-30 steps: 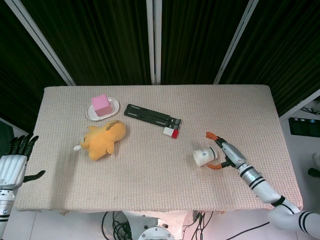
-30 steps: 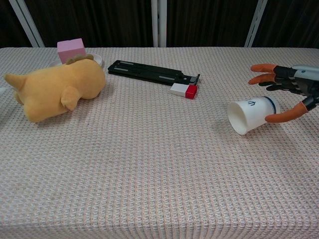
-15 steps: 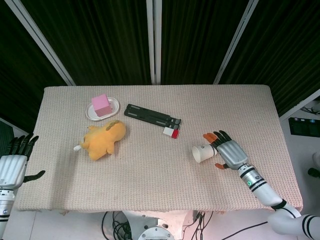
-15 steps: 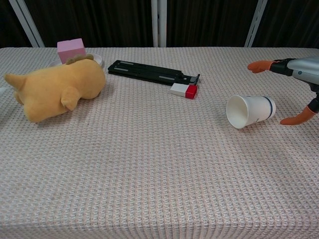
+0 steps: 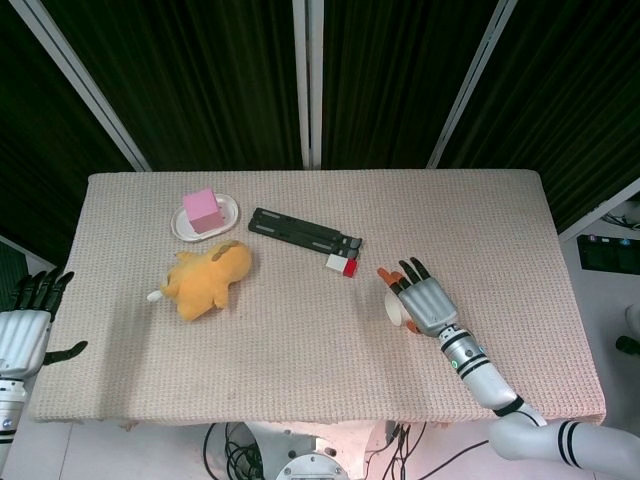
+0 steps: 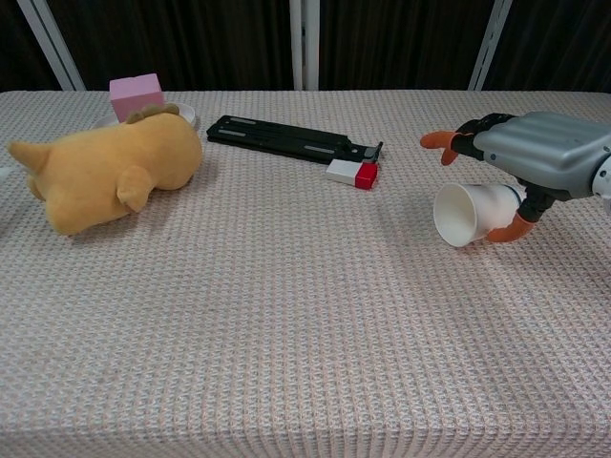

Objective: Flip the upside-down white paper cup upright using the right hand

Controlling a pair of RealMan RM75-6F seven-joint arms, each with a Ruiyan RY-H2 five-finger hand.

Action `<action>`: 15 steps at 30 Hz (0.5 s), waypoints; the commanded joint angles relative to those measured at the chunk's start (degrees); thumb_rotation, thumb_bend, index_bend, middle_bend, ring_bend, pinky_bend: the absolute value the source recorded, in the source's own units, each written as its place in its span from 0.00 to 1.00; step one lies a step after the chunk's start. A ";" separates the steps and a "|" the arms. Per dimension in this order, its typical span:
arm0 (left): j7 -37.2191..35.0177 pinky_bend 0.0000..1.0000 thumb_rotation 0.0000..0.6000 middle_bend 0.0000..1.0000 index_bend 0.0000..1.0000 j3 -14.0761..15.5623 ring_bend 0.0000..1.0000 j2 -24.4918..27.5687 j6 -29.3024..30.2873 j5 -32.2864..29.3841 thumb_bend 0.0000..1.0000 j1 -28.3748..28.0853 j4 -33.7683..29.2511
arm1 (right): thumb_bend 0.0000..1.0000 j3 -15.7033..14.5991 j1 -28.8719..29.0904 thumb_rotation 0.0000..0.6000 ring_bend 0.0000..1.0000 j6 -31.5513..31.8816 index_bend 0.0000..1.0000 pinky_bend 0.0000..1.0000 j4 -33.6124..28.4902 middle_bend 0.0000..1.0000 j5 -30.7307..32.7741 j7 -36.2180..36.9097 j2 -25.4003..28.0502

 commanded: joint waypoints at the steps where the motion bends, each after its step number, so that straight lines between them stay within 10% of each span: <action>1: -0.11 0.00 1.00 0.00 0.04 0.01 0.00 -0.03 -0.06 -0.04 0.06 0.02 -0.02 | 0.09 -0.17 0.24 1.00 0.00 -0.22 0.03 0.00 0.37 0.22 0.42 -0.16 -0.42; 15: -0.49 0.00 1.00 0.00 0.04 0.13 0.00 0.18 -0.33 0.00 0.06 -0.01 0.13 | 0.17 -1.32 0.51 1.00 0.00 1.95 0.26 0.00 3.15 0.42 -2.12 1.00 -2.76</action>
